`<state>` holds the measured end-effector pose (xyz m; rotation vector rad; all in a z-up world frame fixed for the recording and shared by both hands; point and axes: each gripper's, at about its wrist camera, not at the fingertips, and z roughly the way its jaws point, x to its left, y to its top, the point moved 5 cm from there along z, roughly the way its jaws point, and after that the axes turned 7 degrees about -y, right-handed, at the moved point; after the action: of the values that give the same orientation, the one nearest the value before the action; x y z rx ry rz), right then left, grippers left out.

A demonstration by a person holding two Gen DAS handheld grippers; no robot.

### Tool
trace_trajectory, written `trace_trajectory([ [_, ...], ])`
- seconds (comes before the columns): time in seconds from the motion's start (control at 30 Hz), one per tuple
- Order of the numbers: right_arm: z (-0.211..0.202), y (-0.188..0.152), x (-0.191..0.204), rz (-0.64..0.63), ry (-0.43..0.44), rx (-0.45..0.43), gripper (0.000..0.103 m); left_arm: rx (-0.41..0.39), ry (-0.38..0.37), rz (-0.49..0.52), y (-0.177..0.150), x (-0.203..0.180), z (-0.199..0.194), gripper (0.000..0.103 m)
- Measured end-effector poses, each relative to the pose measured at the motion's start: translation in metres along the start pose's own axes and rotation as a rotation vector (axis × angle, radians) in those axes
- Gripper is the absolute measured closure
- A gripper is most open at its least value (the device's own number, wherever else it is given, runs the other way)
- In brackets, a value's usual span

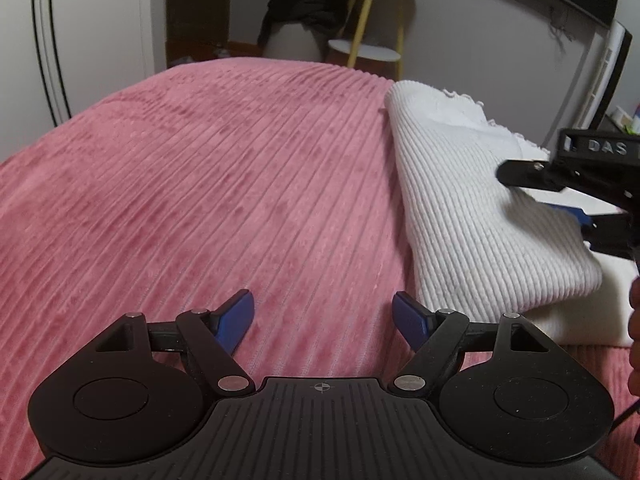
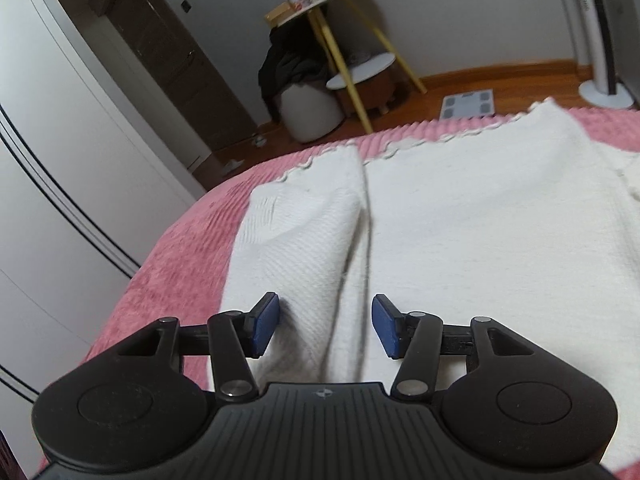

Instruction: Fold small clothes

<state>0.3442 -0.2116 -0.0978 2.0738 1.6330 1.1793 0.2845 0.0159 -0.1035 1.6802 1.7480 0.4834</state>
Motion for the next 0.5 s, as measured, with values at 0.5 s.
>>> trace_trajectory([
  [0.5, -0.04, 0.005, 0.014, -0.296, -0.19, -0.222, 0.087, 0.004, 0.027, 0.026, -0.002, -0.001, -0.001, 0.02],
])
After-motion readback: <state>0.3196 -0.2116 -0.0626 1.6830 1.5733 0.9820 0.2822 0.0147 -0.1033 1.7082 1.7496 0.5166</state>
